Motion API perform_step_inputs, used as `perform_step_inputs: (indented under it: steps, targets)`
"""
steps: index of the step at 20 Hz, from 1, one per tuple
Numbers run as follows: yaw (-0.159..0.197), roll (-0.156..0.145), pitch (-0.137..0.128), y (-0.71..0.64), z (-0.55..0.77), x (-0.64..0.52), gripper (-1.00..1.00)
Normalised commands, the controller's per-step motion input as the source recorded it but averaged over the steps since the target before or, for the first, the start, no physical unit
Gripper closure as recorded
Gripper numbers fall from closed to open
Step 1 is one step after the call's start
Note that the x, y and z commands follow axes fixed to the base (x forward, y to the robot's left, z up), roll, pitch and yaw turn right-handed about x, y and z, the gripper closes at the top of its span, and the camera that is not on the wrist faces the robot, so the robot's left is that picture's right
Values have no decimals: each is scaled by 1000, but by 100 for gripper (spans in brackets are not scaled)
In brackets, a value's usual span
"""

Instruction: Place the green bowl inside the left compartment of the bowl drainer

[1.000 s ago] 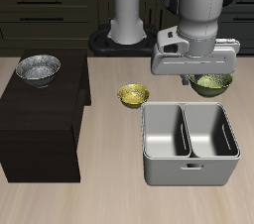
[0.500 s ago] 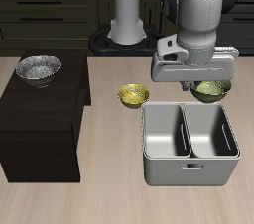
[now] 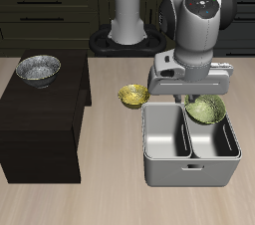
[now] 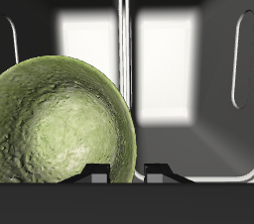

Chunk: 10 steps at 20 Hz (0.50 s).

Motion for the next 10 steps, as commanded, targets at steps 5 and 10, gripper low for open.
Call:
perform_step_inputs:
  steps: [5,10]
  targets:
    - [21,-1,32,-3,-188,-51,-100]
    - [31,3,0,88,9,-179,-100]
